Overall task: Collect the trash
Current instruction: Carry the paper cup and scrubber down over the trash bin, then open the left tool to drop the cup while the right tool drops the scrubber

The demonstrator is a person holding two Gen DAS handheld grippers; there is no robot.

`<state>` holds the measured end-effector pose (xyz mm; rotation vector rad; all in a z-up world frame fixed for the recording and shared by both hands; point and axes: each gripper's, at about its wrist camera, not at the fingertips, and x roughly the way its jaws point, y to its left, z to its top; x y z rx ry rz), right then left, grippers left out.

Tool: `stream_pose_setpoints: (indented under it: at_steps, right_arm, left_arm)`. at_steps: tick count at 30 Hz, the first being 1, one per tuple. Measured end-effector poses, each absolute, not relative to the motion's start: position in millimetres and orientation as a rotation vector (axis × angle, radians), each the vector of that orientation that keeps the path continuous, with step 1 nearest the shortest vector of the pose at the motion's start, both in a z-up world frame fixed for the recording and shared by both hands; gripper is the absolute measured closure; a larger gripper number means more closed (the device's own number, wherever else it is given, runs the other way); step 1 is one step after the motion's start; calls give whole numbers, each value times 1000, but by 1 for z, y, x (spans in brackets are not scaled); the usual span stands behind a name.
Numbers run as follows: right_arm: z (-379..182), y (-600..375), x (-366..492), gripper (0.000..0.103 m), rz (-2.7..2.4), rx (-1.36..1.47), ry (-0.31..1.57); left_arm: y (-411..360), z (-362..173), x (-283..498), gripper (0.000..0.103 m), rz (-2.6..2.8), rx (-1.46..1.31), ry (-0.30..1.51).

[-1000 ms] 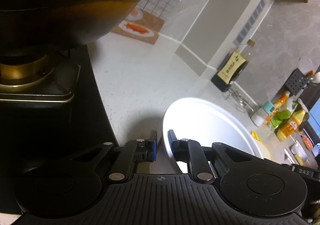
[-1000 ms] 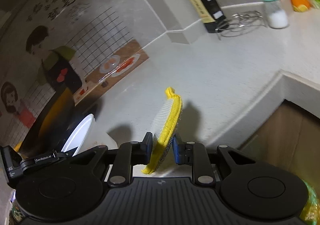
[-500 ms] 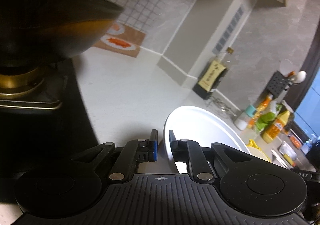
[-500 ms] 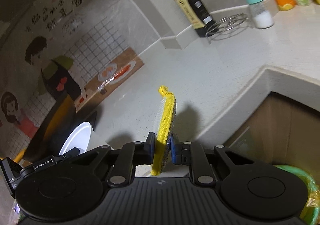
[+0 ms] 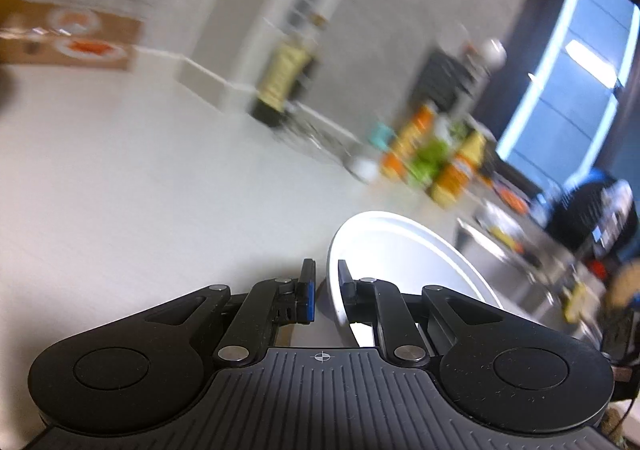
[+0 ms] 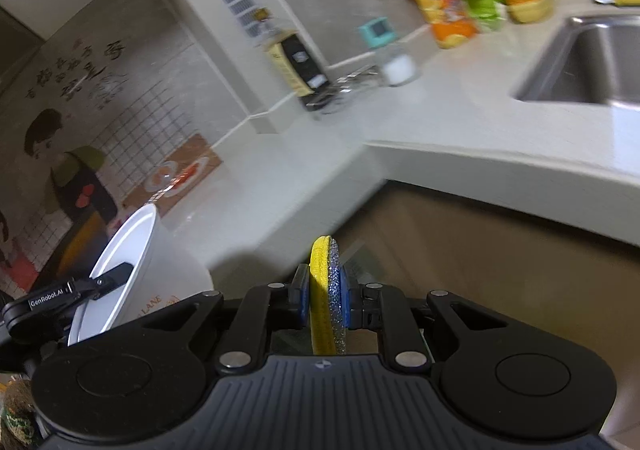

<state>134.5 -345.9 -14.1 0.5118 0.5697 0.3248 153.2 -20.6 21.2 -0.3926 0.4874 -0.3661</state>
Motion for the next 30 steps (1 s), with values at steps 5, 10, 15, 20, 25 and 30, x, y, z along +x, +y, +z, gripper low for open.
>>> stream_pose_setpoints:
  at_steps: [5,10,15,20,25,30]
  right_arm:
    - [-65,-385,112,88,219,541,613]
    - [-120,-414,96,88,109,607,628]
    - [-170,-420,92,88,80,642,696]
    - [-191,-412,97,88,51,578,735]
    - [-197,-410,100,88,3,515,734]
    - [-204,-395,110,88,-1,427,763]
  left_arm:
    - [-85,-34,174,90,-480,-321,658]
    - [-131,-95,209,90,-480,-225,833]
    - [-168,-167,242,90,-404,-87,1005]
    - [-189,-243,271,90,-347,-73,1128]
    - [-199,-291,291,80,-338,-12,1153]
    - [-187,-298,300,80,-323,-49,1161]
